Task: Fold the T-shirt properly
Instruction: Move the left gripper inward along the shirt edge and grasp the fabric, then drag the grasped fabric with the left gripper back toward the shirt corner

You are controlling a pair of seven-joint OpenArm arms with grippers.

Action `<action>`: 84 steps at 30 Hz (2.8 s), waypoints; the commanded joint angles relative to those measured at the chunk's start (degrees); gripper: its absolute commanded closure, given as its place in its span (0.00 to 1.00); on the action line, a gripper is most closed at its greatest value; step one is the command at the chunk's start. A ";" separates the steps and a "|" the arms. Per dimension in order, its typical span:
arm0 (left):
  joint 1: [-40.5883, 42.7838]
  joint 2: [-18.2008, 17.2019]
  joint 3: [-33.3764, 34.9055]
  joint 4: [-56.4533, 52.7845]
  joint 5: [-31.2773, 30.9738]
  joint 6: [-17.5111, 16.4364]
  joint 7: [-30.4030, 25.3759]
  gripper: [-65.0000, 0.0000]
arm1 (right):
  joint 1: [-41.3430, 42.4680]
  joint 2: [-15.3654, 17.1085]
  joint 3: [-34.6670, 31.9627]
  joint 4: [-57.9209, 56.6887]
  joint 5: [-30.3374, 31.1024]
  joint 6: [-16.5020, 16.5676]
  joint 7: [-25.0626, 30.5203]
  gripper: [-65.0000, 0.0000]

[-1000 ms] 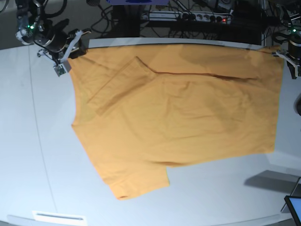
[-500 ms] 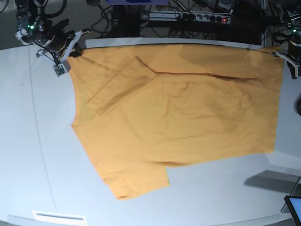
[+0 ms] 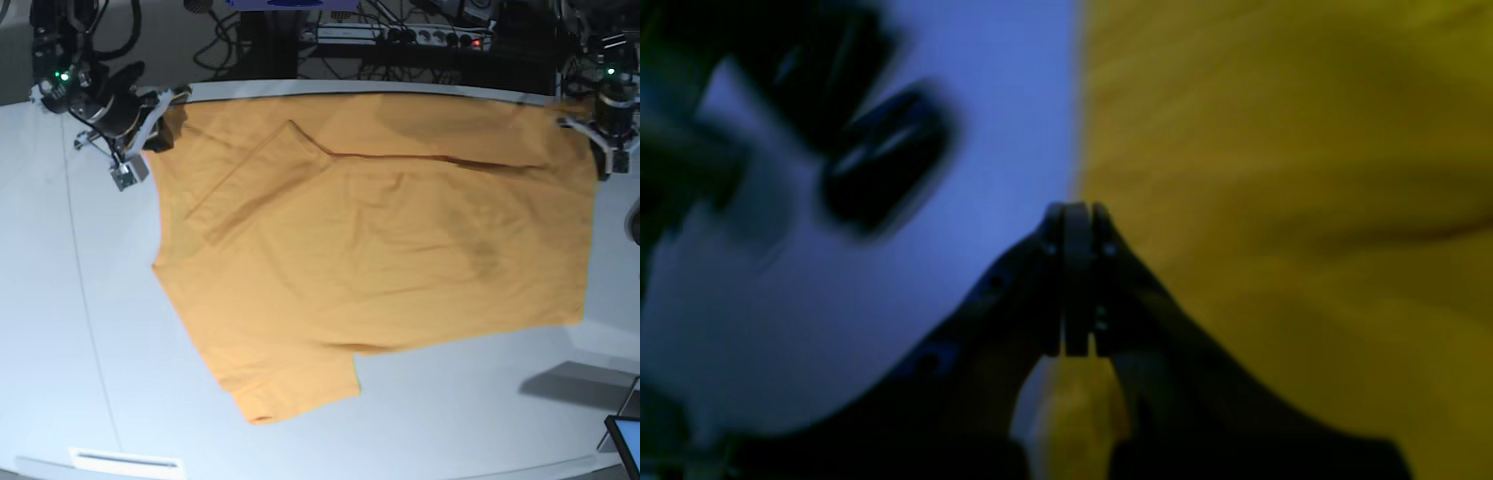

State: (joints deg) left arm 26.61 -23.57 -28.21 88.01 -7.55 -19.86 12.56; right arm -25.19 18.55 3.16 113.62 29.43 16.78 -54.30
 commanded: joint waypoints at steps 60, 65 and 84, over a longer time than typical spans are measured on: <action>7.46 6.91 20.87 18.76 0.56 2.49 5.86 1.00 | 1.23 0.40 0.40 0.79 0.24 -0.03 0.98 1.00; 7.37 7.00 20.87 17.53 0.56 2.49 5.86 1.00 | 1.23 0.40 0.40 0.71 0.24 -0.03 0.98 1.00; 4.03 6.83 20.34 12.87 0.65 2.49 5.77 1.00 | 1.23 0.40 0.40 0.71 0.24 -0.03 0.98 1.00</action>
State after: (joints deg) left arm 30.61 -16.05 -7.49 99.98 -6.81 -17.80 19.35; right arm -24.16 18.39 3.16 113.62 29.17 16.78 -54.33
